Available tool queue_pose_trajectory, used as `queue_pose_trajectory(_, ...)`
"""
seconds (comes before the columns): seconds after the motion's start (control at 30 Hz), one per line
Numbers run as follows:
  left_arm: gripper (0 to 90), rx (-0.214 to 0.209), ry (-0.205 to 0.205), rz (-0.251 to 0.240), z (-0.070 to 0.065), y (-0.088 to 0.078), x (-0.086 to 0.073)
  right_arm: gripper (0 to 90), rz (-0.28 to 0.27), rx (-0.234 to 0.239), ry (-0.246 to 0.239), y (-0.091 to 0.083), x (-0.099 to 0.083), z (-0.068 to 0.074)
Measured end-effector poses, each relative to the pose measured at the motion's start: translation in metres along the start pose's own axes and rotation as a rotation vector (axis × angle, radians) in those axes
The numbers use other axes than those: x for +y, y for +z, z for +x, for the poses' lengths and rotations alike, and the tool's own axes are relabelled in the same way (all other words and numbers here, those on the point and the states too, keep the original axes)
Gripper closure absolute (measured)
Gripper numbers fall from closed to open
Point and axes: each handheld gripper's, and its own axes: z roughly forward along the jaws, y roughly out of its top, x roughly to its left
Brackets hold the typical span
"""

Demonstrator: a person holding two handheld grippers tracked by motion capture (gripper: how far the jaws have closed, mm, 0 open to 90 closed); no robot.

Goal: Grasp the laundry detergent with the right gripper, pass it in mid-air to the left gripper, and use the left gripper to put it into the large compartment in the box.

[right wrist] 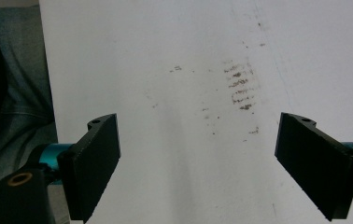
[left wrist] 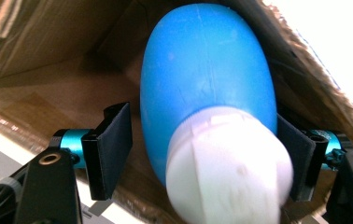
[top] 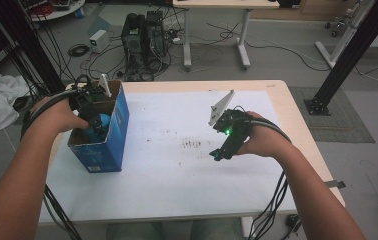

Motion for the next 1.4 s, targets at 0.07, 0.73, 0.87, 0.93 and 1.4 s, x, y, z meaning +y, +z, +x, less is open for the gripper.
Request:
queue_pose_trajectory(0.07, 28.0, -0.002, 0.000, -0.004, -0.001, -0.003, -0.001, 13.3, -0.007, 0.000, -0.002, 0.000, 0.000, 0.000)
queue_pose_trajectory(0.73, 22.0, 0.012, 0.031, -0.050, -0.011, -0.044, -0.011, 13.3, 0.004, -0.005, -0.007, -0.008, 0.004, -0.002)
queue_pose_trajectory(0.87, 20.1, 0.010, 0.042, -0.066, -0.016, -0.055, -0.012, 13.3, 0.012, -0.004, -0.006, -0.011, 0.004, -0.003)
queue_pose_trajectory(0.93, 20.0, 0.010, 0.058, -0.083, -0.019, -0.061, -0.013, 13.3, 0.016, -0.005, -0.009, -0.013, 0.005, -0.005)
queue_pose_trajectory(1.4, 14.2, -0.024, 0.271, -0.074, -0.055, -0.077, 0.005, 13.3, 0.077, 0.001, -0.002, -0.019, 0.010, -0.008)
